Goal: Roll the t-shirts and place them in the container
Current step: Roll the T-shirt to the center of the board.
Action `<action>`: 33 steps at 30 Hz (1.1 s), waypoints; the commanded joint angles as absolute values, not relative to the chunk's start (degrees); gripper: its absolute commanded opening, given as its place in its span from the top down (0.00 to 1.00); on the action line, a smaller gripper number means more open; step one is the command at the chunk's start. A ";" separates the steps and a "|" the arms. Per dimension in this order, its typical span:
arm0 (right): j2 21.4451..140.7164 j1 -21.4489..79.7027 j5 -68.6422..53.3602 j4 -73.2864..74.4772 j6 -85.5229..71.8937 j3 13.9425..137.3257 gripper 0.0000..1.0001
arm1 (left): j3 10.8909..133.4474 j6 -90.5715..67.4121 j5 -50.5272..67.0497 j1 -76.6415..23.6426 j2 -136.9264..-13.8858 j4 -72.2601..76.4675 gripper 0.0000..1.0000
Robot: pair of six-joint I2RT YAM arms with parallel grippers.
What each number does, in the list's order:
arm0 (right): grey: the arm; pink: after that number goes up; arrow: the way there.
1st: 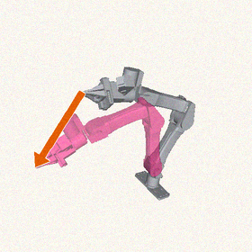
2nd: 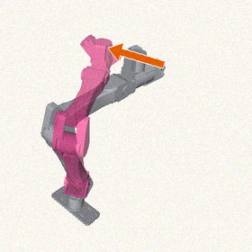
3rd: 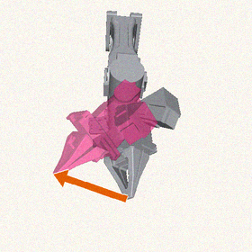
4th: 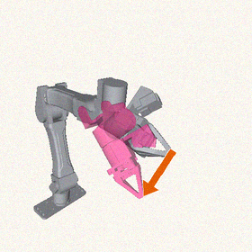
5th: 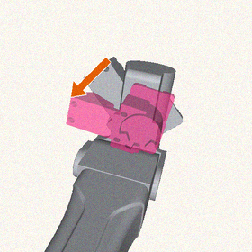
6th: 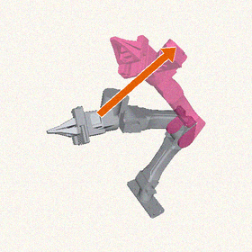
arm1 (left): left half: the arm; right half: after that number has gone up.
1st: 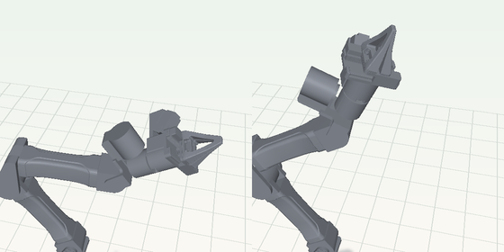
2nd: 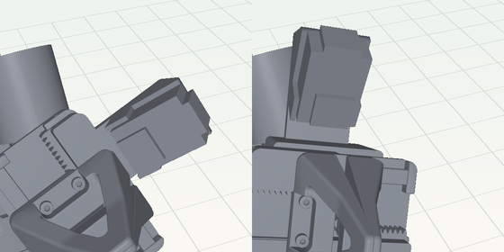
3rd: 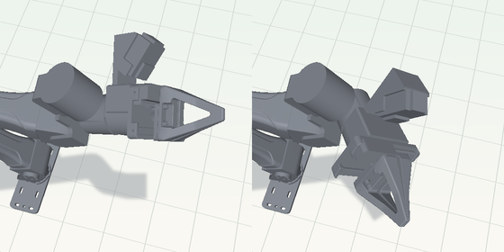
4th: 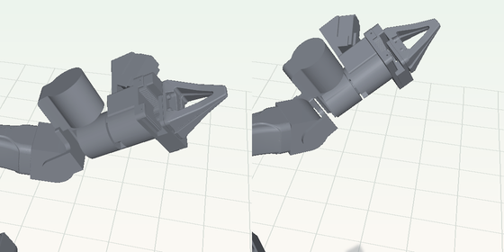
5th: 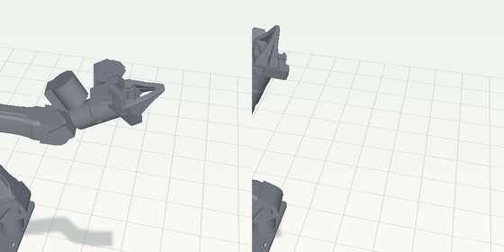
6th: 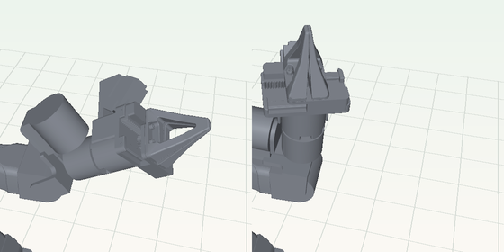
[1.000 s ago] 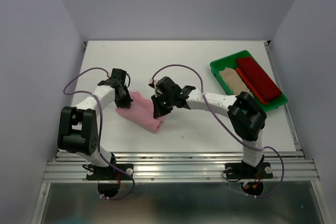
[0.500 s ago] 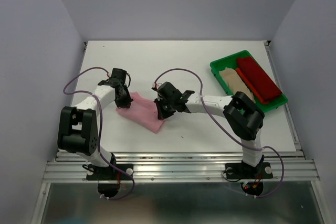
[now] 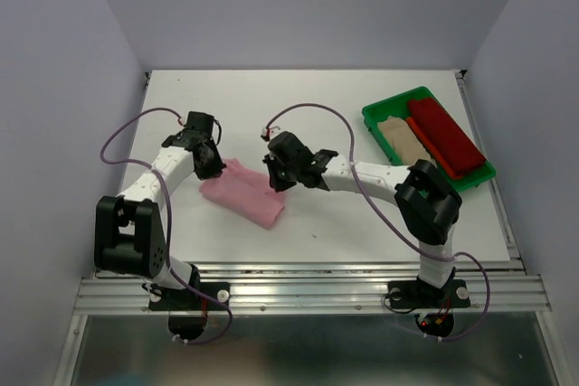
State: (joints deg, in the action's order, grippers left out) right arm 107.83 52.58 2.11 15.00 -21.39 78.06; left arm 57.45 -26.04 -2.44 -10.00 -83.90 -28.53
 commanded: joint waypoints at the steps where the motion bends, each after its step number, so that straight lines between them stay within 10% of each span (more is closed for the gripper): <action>1: 113.28 53.09 6.32 14.50 -21.97 82.96 0.98 | 57.75 -26.02 -3.34 -9.58 -84.20 -27.87 1.00; 33: 115.05 50.80 11.68 12.65 -31.20 69.61 0.99 | 50.10 -27.77 -2.46 -6.68 -84.02 -27.33 1.00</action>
